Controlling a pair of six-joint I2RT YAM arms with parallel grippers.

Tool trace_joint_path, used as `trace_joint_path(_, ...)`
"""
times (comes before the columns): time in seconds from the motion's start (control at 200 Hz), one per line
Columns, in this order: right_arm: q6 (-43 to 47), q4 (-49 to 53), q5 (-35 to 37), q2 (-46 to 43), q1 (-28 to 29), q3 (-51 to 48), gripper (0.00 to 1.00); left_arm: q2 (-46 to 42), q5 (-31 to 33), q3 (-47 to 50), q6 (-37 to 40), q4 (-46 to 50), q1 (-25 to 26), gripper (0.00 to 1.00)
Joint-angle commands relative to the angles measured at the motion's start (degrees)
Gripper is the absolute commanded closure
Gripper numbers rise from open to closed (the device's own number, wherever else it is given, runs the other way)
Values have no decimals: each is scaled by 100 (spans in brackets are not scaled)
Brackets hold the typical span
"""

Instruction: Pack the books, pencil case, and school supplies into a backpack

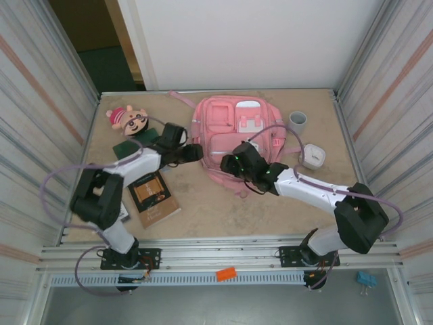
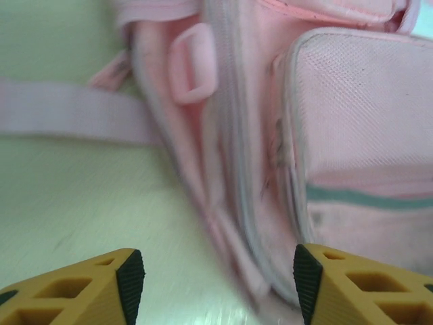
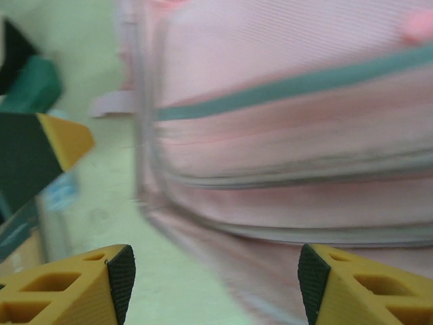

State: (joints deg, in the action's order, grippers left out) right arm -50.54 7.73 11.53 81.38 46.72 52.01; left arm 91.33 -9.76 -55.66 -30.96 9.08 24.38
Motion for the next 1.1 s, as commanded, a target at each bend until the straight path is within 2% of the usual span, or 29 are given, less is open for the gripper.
trace_joint_path(0.0,595,432,276,-33,296,502,34,-1296,226,852,-657,255,-190,35)
trace_joint_path(0.165,809,323,-327,342,422,841,34,-3043,735,1762,-1096,1131,-597,33)
trace_joint_path(0.246,916,317,-625,551,449,1008,34,-3633,766,2168,-1292,1368,-914,33)
trace_joint_path(0.341,1016,266,-1274,879,417,1235,34,-3990,484,2716,-1519,1328,-1328,34)
trace_joint_path(0.461,1009,281,-1601,1253,449,1483,34,-3947,142,3200,-1702,997,-1611,35)
trace_joint_path(0.676,988,563,-1723,1556,391,1706,34,-3178,-285,3453,-1790,345,-1506,38)
trace_joint_path(0.897,934,739,-1815,1818,355,1844,33,-2343,-99,3460,-2018,-390,-485,38)
trace_joint_path(0.992,934,936,-1843,1999,340,1993,33,-2417,-68,3189,-1884,-155,-377,37)
trace_joint_path(1.097,991,1151,-1919,2251,330,2215,33,-2873,-66,2946,-1844,268,-368,36)
